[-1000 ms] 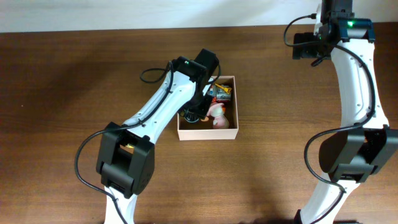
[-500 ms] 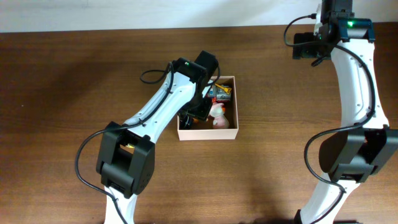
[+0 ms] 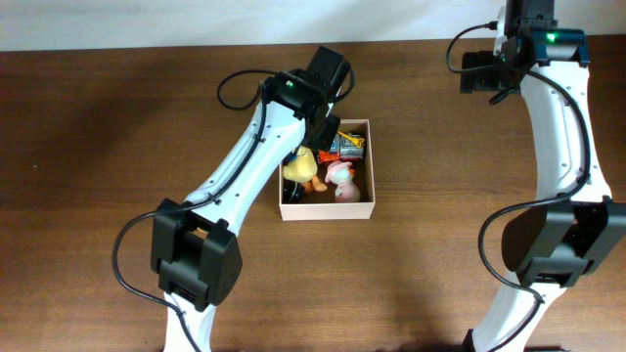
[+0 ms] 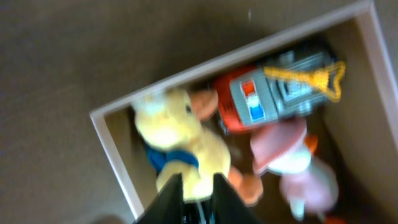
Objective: Pack container
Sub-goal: 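Carry the puck right and lower it into the box, then release the puck and lift the left gripper out of the box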
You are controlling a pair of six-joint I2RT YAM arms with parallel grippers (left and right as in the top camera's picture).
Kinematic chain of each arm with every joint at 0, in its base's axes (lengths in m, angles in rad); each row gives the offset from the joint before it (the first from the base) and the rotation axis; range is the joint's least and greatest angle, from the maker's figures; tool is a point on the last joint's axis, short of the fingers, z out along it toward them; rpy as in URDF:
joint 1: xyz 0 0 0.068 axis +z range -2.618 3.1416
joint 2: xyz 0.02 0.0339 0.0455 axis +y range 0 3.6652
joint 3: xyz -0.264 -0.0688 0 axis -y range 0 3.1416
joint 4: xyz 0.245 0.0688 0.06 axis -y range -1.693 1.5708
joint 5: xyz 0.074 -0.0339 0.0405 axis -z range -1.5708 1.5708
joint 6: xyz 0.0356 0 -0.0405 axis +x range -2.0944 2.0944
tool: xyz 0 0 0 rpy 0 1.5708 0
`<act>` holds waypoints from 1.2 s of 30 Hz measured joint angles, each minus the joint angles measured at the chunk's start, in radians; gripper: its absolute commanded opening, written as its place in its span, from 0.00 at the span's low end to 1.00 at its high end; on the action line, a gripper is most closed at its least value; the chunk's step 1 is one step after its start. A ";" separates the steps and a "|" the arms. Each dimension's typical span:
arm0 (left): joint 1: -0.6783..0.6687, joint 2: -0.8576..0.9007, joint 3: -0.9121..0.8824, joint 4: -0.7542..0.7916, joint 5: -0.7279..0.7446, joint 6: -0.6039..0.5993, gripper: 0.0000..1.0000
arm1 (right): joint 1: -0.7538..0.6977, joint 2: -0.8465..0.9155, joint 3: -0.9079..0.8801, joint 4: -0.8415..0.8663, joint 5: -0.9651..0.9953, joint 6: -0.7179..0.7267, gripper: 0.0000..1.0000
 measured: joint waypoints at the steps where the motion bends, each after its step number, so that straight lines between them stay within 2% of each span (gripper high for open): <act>1: 0.003 0.000 0.000 0.012 -0.005 0.002 0.06 | 0.000 0.000 0.000 0.000 0.000 -0.001 0.99; 7: 0.037 0.023 0.000 0.068 -0.018 0.001 0.04 | 0.000 0.000 0.000 0.000 0.000 0.000 0.99; 17: 0.055 0.139 0.000 0.082 -0.026 0.001 0.04 | 0.000 0.000 0.000 0.000 0.000 0.000 0.99; 27: 0.057 0.181 0.000 0.088 -0.037 0.001 0.05 | 0.000 0.000 0.000 0.000 0.000 0.000 0.99; 30: 0.057 0.182 0.024 0.078 -0.036 0.001 0.10 | 0.000 0.000 0.000 0.000 0.000 0.000 0.99; 34: 0.057 0.183 0.119 0.035 -0.033 0.002 0.22 | 0.000 0.000 0.000 0.000 0.000 -0.001 0.99; 36: 0.056 0.183 0.169 0.018 -0.033 0.002 0.24 | 0.000 0.000 0.000 0.000 0.000 -0.001 0.99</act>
